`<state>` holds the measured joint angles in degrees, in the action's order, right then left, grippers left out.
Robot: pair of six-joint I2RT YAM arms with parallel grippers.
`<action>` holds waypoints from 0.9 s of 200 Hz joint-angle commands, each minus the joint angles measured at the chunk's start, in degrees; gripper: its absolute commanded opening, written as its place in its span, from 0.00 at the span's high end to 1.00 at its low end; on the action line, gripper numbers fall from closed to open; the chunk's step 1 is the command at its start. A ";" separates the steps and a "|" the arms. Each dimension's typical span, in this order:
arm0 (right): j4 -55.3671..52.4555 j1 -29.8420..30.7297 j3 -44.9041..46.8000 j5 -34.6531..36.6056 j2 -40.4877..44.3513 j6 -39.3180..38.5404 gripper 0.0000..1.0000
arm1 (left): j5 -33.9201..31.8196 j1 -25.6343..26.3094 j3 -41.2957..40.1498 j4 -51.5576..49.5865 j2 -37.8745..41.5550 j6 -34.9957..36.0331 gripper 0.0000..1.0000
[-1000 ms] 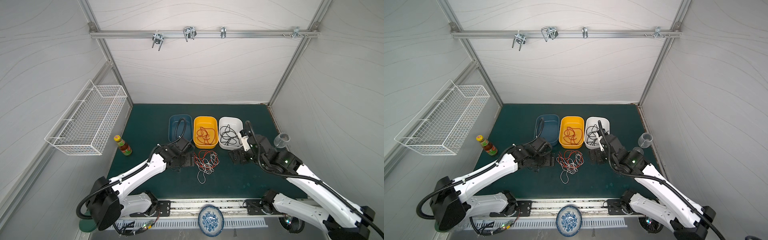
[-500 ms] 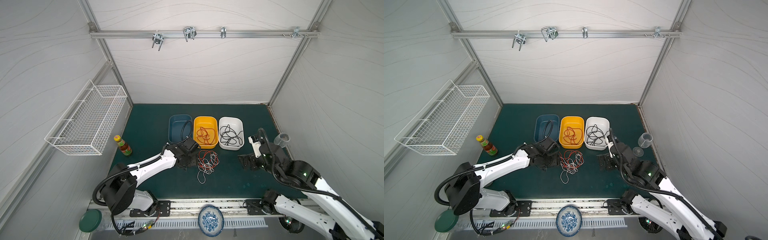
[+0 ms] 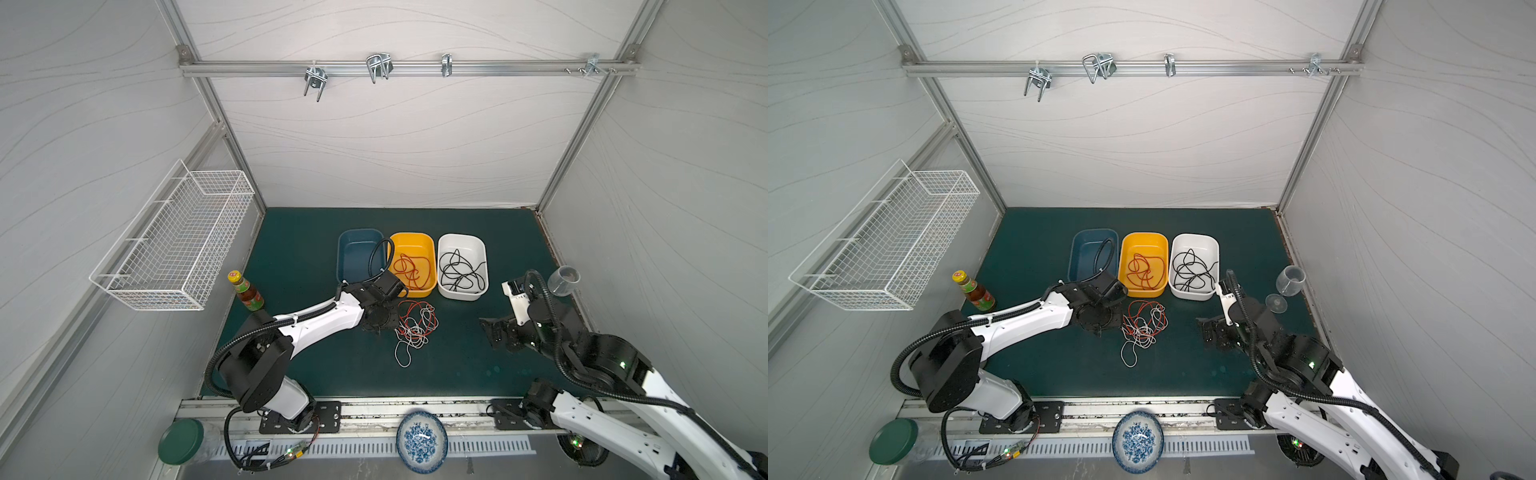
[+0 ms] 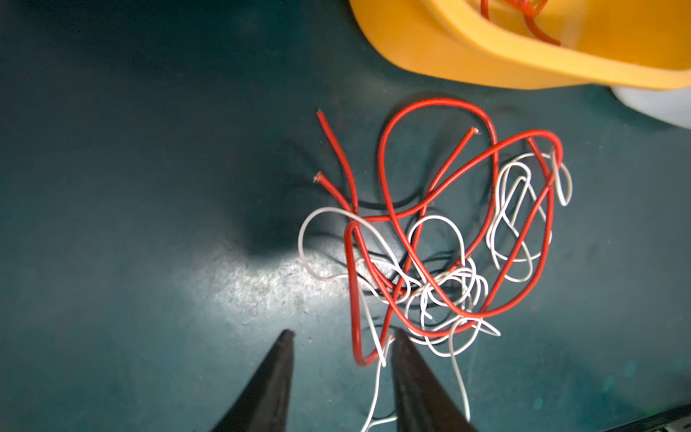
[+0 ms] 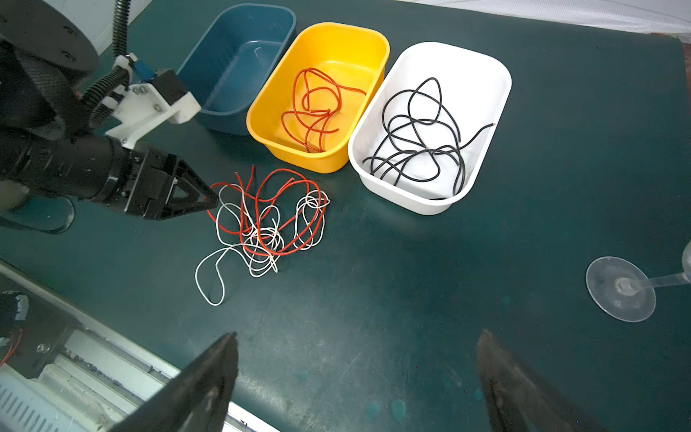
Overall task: Untangle and sort cables by color
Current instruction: Untie the cable.
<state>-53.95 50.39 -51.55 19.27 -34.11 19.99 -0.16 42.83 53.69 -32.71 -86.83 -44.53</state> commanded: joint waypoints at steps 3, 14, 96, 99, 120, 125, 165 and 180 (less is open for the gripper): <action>0.89 0.47 0.68 0.73 1.02 -0.15 0.01 | -0.54 0.28 2.73 0.57 -1.71 0.42 0.62; 1.03 0.43 0.83 0.64 1.06 -0.37 0.01 | -0.97 0.33 3.06 0.46 -2.09 0.75 0.66; 2.30 0.48 1.49 -0.28 1.15 -1.09 0.01 | -1.51 0.28 5.05 -1.25 -2.69 1.16 1.00; 2.35 0.44 1.58 -0.34 1.19 -1.09 0.01 | -1.51 0.30 5.23 -1.50 -2.65 1.20 1.00; 2.44 0.43 1.60 -0.45 1.13 -1.10 0.01 | -1.51 0.27 7.20 -3.92 -1.67 1.76 1.00; 2.46 0.42 1.66 -0.53 1.15 -1.16 0.01 | -1.51 0.26 7.71 -4.49 -1.17 1.90 1.00; 2.85 0.45 1.92 -0.98 0.89 -1.41 0.01 | -2.18 0.31 13.10 -10.97 3.59 2.89 1.00; 2.94 0.46 1.97 -1.29 0.65 -1.44 0.01 | -2.06 0.33 15.32 -13.56 4.84 3.59 1.00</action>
<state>-52.16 50.54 -50.17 18.76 -33.52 19.49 -0.86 42.92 63.92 -40.93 -85.30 -42.22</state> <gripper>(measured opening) 0.989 0.048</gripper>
